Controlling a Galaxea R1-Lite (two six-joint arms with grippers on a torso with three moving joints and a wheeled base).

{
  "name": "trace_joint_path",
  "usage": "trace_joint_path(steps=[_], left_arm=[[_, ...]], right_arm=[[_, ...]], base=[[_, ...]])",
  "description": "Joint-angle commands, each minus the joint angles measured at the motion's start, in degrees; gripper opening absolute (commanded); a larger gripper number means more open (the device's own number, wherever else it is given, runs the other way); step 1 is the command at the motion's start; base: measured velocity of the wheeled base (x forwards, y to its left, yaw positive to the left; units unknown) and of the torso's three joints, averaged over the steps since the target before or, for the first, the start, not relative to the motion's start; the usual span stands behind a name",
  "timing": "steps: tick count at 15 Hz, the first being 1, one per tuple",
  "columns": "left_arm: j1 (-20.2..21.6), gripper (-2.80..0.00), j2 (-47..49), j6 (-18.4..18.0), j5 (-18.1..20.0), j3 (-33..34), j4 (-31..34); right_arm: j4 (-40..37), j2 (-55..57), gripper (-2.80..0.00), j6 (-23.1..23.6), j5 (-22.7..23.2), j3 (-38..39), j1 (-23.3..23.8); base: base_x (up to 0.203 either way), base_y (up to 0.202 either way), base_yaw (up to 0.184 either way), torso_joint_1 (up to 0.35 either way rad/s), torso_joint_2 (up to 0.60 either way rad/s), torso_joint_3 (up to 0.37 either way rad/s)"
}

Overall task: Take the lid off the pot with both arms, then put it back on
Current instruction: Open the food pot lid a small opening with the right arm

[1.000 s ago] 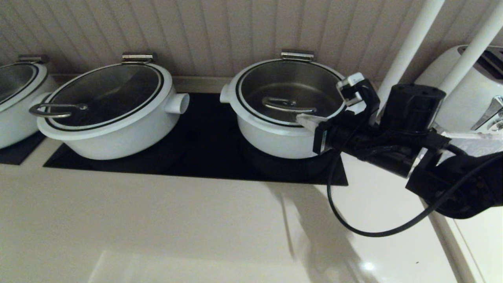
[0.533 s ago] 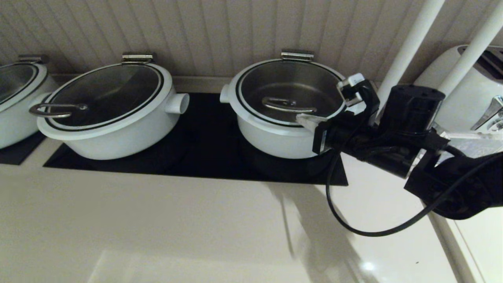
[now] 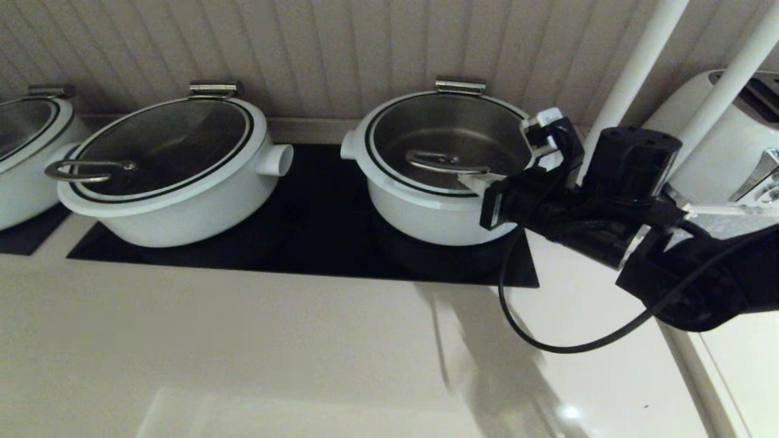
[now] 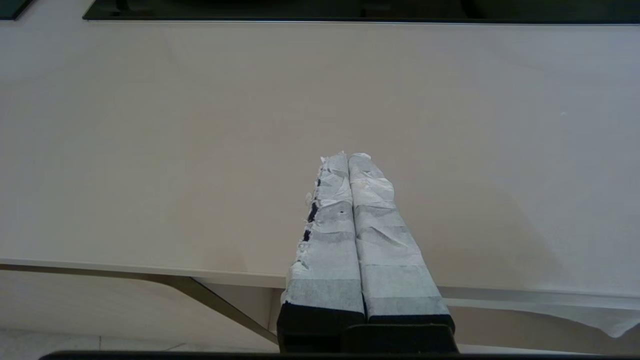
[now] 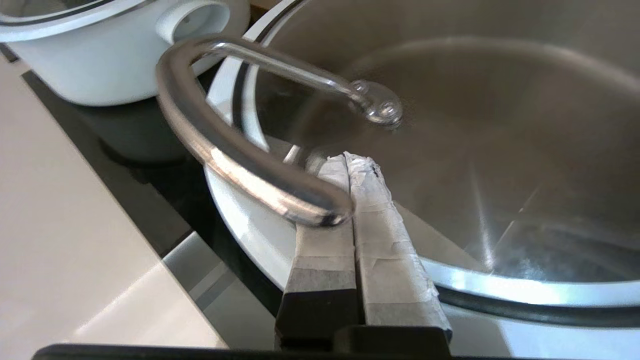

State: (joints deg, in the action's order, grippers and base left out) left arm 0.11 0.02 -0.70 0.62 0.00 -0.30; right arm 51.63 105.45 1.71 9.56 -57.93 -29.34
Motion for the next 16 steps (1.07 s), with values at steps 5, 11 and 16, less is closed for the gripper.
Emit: trace_joint_path(steps=[5,11,16], left_arm=[[0.05,-2.8,-0.02,0.0,-0.01,0.0,-0.05],[0.07,-2.8,-0.02,0.0,-0.01,0.0,-0.05],[0.04,-2.8,-0.02,0.09,-0.01,0.0,-0.05]], right_arm=[[0.25,0.81,-2.8,0.05,-1.12,-1.75,0.17],[0.4,0.72,-2.8,0.05,-2.79,-2.8,1.04],[0.4,0.81,-2.8,0.05,-2.79,-3.94,1.22]], base=[[0.0,0.0,0.0,0.0,0.0,0.0],[0.0,0.0,0.0,0.0,0.0,0.0],[0.0,0.0,0.0,0.0,0.0,0.0]])
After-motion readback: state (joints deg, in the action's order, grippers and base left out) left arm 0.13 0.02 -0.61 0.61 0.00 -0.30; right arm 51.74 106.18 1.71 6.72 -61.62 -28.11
